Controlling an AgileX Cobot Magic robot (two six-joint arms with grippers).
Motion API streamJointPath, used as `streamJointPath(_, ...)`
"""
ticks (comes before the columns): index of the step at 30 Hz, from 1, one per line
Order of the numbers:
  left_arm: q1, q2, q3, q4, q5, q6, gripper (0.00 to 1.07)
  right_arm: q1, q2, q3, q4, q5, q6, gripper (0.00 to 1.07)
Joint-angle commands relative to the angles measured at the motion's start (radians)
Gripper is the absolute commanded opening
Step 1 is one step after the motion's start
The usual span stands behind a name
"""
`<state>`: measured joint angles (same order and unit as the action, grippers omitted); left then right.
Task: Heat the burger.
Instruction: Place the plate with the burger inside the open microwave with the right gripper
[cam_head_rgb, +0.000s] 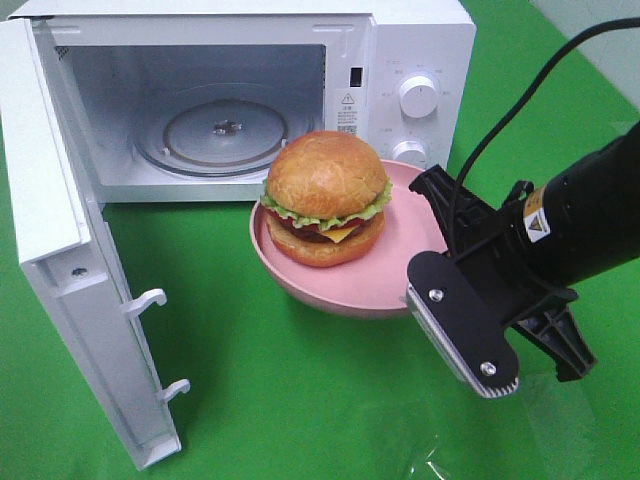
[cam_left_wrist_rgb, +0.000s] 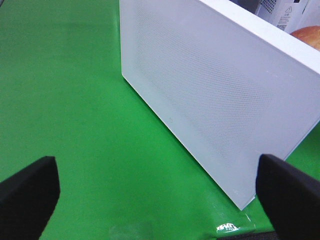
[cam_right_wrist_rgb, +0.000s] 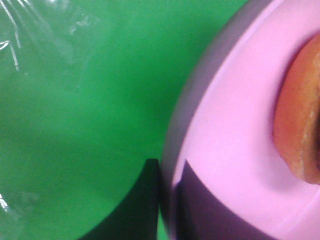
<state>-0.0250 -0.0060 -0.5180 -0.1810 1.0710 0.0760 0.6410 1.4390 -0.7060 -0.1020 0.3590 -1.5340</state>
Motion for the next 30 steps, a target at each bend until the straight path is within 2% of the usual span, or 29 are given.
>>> streamJointPath(1, -0.006, -0.005, 0.002, -0.001, 0.0, -0.007, 1.02, 0.0, 0.01, -0.034, 0.002, -0.056, 0.015, 0.0)
streamJointPath(12, -0.006, -0.005, 0.002, -0.001, 0.0, -0.007, 1.02, 0.047, 0.092, -0.123, 0.018, -0.056, 0.024, 0.0)
streamJointPath(16, -0.006, -0.005, 0.002, -0.001, 0.0, -0.007, 1.02, 0.073, 0.146, -0.195, 0.014, -0.056, 0.057, 0.0)
streamJointPath(30, -0.006, -0.005, 0.002, -0.001, 0.0, -0.007, 1.02, 0.073, 0.266, -0.337, 0.014, -0.02, 0.064, 0.0)
